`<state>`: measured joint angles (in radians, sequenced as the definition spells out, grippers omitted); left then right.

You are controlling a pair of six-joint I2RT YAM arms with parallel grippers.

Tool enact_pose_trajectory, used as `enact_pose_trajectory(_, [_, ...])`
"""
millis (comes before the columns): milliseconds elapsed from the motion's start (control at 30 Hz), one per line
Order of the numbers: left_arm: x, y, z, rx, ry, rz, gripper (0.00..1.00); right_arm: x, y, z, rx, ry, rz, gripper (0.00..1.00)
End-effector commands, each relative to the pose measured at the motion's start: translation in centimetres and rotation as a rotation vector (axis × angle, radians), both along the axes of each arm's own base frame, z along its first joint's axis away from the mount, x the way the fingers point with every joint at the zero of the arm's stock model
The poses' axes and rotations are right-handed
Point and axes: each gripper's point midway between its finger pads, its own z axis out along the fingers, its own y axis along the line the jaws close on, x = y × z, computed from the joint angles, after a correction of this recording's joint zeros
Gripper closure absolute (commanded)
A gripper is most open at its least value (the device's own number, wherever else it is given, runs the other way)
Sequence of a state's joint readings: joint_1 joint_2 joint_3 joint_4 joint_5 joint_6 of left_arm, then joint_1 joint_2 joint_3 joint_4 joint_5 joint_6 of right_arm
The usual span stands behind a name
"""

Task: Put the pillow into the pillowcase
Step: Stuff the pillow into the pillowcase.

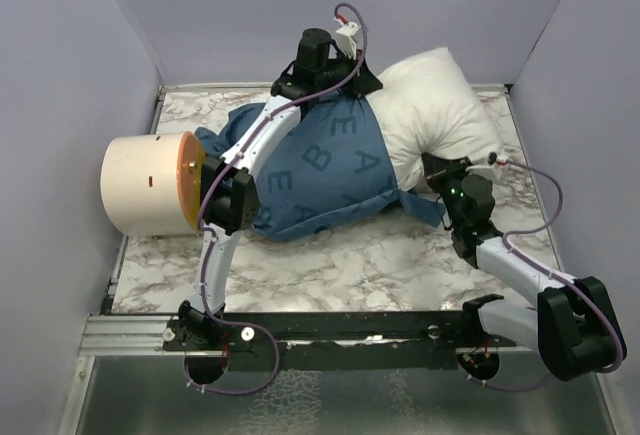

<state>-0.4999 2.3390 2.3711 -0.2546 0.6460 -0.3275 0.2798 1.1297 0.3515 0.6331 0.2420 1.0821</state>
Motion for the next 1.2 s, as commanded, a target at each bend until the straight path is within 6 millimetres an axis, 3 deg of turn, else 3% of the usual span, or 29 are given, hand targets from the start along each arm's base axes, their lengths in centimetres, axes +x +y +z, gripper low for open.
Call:
enact_pose_trajectory(0, [-8.5, -0.5, 17.7, -0.316, -0.252, -0.169, 1.0, -0.1, 1.5, 20.0, -0.168, -0.566, 0.079, 0.99])
enact_pose_trajectory(100, [-10.4, 0.8, 22.8, -0.403, -0.348, -0.155, 1.0, -1.2, 2.2, 26.7, -0.3, -0.747, 0.098, 0.99])
enact_pose_trajectory(233, [-13.2, 3.4, 28.4, -0.486, -0.521, -0.106, 1.0, -2.1, 3.9, 33.3, -0.494, -0.939, 0.141, 0.99])
enact_pose_trajectory(333, [-15.1, 5.6, 29.3, -0.497, -0.644, -0.049, 1.0, -1.3, 5.0, 35.8, -0.58, -0.991, 0.196, 0.99])
enact_pose_trajectory(367, [-15.1, 6.0, 28.3, -0.486, -0.664, -0.025, 1.0, -0.8, 5.3, 35.9, -0.6, -0.996, 0.223, 0.99])
enact_pose_trajectory(400, [-16.0, 6.9, 27.9, -0.479, -0.692, -0.004, 1.0, -0.5, 5.7, 35.7, -0.618, -0.999, 0.255, 0.99])
enact_pose_trajectory(433, [-16.3, 7.4, 26.4, -0.459, -0.694, 0.013, 1.0, -0.1, 6.0, 35.0, -0.632, -0.993, 0.283, 0.99])
enact_pose_trajectory(467, [-15.9, 7.5, 23.2, -0.425, -0.659, 0.032, 1.0, 0.3, 6.2, 34.0, -0.646, -0.985, 0.313, 0.99])
enact_pose_trajectory(533, [-16.6, 8.3, 19.6, -0.396, -0.634, 0.05, 1.0, 0.9, 6.5, 31.2, -0.656, -0.94, 0.372, 0.99])
enact_pose_trajectory(633, [-17.8, 8.9, 14.8, -0.384, -0.572, 0.048, 1.0, 0.8, 6.9, 25.0, -0.663, -0.853, 0.47, 0.99])
enact_pose_trajectory(700, [-18.8, 9.2, 12.8, -0.378, -0.536, 0.029, 1.0, 0.0, 6.6, 21.6, -0.665, -0.801, 0.502, 0.99])
enact_pose_trajectory(800, [-20.1, 9.9, 11.5, -0.367, -0.527, 0.025, 0.97, -2.2, 6.2, 18.3, -0.691, -0.759, 0.536, 0.99])
enact_pose_trajectory(933, [-20.8, 12.1, 10.9, -0.311, -0.52, 0.114, 0.63, -6.1, 6.2, 15.9, -0.739, -0.748, 0.594, 0.99])
enact_pose_trajectory(1000, [-20.6, 13.4, 10.4, -0.262, -0.475, 0.171, 0.54, -8.1, 6.0, 15.2, -0.759, -0.76, 0.605, 0.99])
enact_pose_trajectory(1167, [-19.2, 17.6, 9.5, -0.224, -0.3, 0.261, 0.47, -12.3, 5.8, 14.0, -0.789, -0.792, 0.626, 0.99])
